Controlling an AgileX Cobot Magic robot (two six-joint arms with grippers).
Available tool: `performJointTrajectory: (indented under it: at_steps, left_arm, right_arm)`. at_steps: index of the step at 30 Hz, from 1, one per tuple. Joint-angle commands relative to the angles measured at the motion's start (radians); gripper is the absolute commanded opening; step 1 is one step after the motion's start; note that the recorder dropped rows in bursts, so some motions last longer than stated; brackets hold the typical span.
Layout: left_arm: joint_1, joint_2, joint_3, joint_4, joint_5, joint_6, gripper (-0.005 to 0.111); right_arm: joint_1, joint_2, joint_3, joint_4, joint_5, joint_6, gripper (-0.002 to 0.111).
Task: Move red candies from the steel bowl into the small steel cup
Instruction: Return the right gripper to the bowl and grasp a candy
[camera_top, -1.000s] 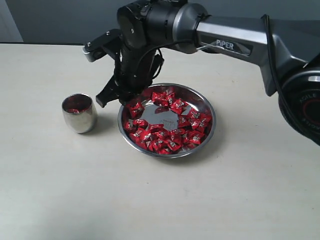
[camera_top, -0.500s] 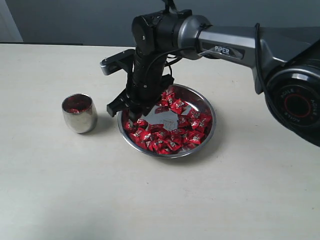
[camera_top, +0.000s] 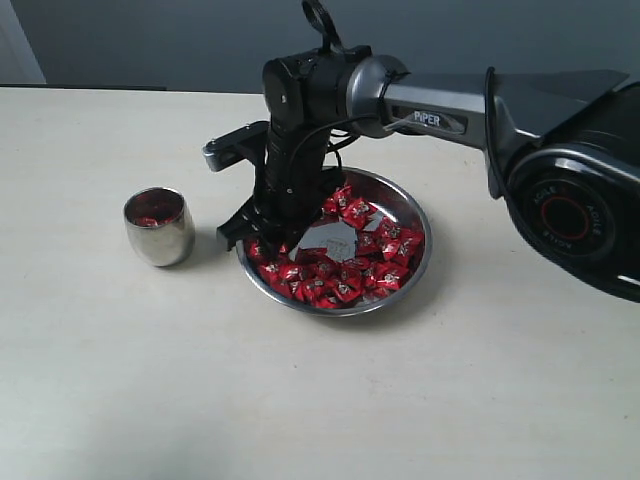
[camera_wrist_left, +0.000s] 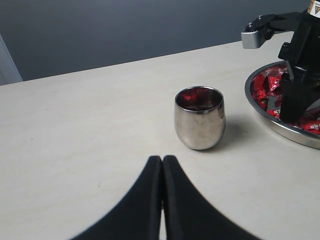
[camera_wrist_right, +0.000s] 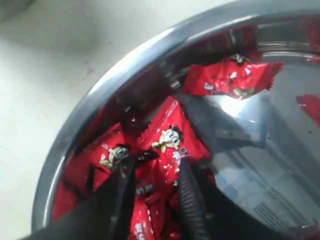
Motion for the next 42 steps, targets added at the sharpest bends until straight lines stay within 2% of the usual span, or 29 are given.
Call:
performJointTrajectory:
  at_steps: [1,3,32,35,40,42]
  left_arm:
    - [-0.003,-0.004,-0.001,-0.001,-0.009,-0.005,0.000]
    - [-0.003,-0.004,-0.001,-0.001,-0.009,-0.005,0.000]
    - [-0.003,-0.004,-0.001,-0.001,-0.009,-0.005,0.000]
    - [-0.003,-0.004,-0.001,-0.001,-0.009,-0.005,0.000]
    - [-0.003,-0.004,-0.001,-0.001,-0.009,-0.005,0.000]
    - [-0.003,-0.004,-0.001,-0.001,-0.009,-0.005,0.000]
  right_arm:
    - [-0.005,0.004,0.006,-0.004,-0.001,-0.007,0.009]
    - [-0.005,0.004,0.006,-0.004,-0.001,-0.007,-0.001]
    - [-0.007,-0.102,0.006,-0.053,0.012,0.000,-0.001]
    - [-0.007,-0.089,0.006,-0.056,0.084,0.000,0.007]
    - [-0.007,-0.064,0.006,-0.099,0.163,-0.014,0.039]
    - [-0.007,-0.050,0.006,-0.095,0.164,-0.014,0.045]
